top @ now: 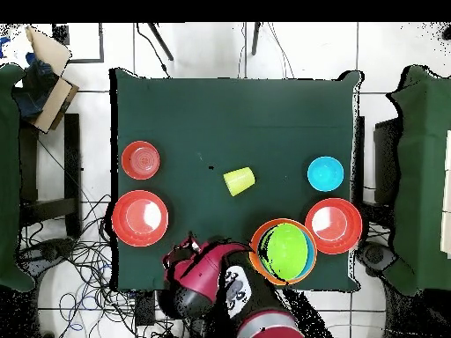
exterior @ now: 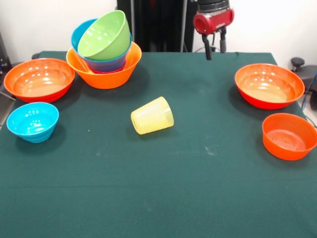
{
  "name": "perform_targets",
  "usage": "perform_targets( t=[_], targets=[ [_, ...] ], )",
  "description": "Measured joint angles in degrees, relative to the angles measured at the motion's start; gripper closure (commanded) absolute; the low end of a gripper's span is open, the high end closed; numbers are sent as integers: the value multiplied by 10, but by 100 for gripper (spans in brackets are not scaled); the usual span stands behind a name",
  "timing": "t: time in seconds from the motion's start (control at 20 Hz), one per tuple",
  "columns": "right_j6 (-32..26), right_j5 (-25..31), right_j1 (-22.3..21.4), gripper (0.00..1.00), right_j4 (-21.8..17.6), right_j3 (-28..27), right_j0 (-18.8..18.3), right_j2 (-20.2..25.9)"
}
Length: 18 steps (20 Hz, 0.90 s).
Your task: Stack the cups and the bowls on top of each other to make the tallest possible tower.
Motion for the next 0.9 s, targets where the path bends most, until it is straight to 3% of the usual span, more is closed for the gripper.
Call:
perform_targets(
  t=[0.4,0.45,0.9],
  targets=[
    [9,60,-57,0,98,4,50,-96],
    [15,77,-73,0,126,4,60,-116],
    [54,92,-119,0,234,8,42,-150]
  ],
)
